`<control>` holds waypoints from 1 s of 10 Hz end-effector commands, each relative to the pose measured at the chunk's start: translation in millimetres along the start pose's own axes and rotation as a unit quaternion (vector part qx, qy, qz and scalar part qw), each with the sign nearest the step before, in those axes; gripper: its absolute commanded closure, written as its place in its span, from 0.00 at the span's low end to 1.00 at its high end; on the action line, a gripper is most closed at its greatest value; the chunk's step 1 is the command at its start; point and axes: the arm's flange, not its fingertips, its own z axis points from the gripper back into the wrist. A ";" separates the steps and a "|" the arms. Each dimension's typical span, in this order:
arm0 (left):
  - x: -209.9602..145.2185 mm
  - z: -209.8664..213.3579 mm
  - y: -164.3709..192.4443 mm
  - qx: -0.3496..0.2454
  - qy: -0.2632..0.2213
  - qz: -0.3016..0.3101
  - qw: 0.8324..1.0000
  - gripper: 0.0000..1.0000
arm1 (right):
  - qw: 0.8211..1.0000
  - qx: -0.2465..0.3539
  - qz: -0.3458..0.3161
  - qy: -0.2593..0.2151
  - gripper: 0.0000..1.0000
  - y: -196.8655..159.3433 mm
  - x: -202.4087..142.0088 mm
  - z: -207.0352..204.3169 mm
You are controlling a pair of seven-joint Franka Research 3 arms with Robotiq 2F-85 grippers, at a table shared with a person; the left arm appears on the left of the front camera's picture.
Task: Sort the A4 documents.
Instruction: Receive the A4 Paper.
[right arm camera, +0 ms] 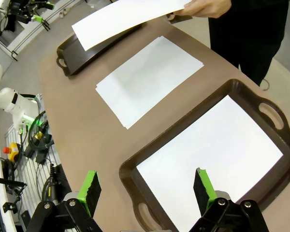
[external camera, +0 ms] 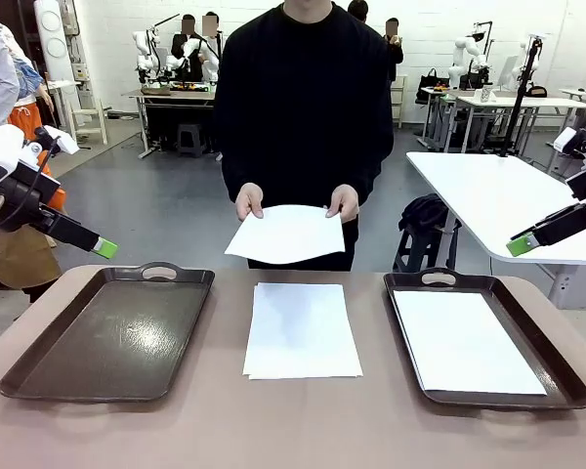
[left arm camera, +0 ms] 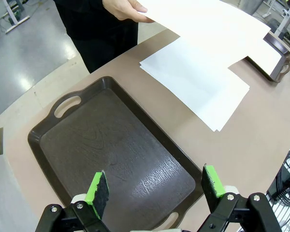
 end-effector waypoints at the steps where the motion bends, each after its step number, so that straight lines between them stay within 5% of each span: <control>1: -0.5 0.1 1.3 -0.001 -0.001 0.001 1.000 0.00 | 1.000 0.001 0.002 -0.002 0.00 1.4 -0.2 -0.1; 10: -0.5 0.1 1.3 -0.001 -0.001 0.001 1.000 0.00 | 1.000 0.001 0.002 -0.002 0.00 1.4 -0.2 -0.1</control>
